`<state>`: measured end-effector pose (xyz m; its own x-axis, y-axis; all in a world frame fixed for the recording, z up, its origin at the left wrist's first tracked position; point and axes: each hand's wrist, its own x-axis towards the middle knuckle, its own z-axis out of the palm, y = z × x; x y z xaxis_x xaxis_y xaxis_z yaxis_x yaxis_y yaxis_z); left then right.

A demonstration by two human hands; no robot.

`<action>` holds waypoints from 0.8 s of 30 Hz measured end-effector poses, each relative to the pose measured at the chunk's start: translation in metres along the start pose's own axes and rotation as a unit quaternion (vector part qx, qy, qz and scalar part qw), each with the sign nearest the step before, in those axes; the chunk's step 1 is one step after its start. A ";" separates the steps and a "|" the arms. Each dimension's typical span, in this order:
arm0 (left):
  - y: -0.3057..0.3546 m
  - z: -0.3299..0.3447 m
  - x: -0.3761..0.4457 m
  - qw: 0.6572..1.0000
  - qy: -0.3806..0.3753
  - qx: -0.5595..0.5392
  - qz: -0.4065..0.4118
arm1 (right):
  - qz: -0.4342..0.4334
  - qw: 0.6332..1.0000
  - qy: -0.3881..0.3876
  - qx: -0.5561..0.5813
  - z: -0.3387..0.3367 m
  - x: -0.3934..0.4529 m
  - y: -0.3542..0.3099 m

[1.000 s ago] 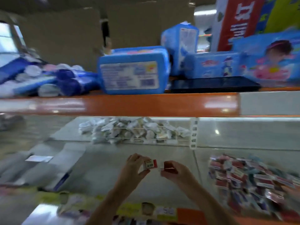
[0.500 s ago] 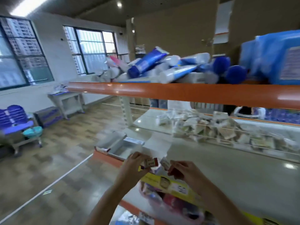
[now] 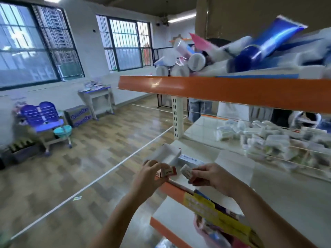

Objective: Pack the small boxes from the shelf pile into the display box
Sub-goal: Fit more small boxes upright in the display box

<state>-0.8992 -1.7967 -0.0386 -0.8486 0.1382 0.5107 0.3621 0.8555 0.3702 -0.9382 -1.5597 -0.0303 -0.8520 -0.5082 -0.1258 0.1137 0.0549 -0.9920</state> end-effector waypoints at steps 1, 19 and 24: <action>-0.012 -0.001 0.007 1.000 -0.005 0.007 -0.003 | -0.005 1.000 -0.003 -0.019 0.003 0.014 -0.004; -0.194 0.020 0.104 0.981 -0.170 -0.038 0.085 | 0.073 0.958 0.051 -0.273 0.055 0.185 -0.011; -0.222 0.034 0.127 0.967 -0.208 -0.085 0.121 | 0.115 0.950 0.097 -0.272 0.061 0.197 -0.009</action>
<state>-1.1007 -1.9523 -0.0822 -0.7994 0.5441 0.2550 0.5984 0.6825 0.4196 -1.0762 -1.7133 -0.0452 -0.9207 -0.2638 -0.2875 0.0720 0.6093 -0.7897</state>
